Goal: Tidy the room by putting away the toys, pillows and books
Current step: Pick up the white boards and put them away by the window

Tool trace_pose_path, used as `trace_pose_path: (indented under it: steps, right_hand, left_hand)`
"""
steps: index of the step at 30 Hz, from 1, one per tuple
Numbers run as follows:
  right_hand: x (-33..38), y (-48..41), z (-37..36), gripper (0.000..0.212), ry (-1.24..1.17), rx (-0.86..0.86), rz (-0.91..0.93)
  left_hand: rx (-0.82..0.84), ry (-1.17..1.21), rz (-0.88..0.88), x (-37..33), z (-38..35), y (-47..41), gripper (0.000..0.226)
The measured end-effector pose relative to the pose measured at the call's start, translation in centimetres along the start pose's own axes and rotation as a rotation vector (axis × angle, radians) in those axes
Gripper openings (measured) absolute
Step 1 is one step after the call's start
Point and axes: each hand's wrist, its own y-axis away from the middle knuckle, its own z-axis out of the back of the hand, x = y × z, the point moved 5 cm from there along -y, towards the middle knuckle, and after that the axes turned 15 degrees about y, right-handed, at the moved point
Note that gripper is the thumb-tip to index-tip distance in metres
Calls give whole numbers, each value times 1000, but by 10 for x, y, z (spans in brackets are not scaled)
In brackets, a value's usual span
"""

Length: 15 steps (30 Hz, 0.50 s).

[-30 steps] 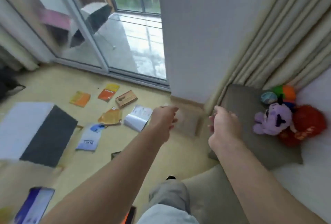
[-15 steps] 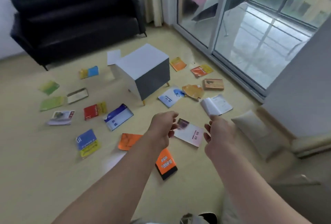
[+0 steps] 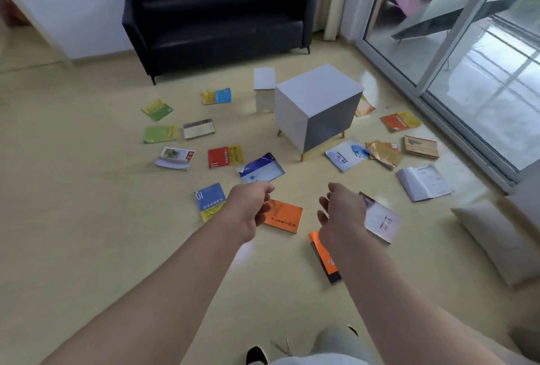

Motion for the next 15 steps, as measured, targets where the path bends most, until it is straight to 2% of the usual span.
trace_pose_path:
  steps: [4,9,15]
  right_hand:
    - [-2,21,-49,9,6,-17,48]
    - [13,26,-114,7,-2,7,70]
    - [58,-2,-207,15,-66,70,74]
  left_hand:
    - [32,-8,-79,-45,46,-10,10]
    - [79,7,-117,-96,66,-38,9]
    - [73,-48,-162,-170,81,-110,8]
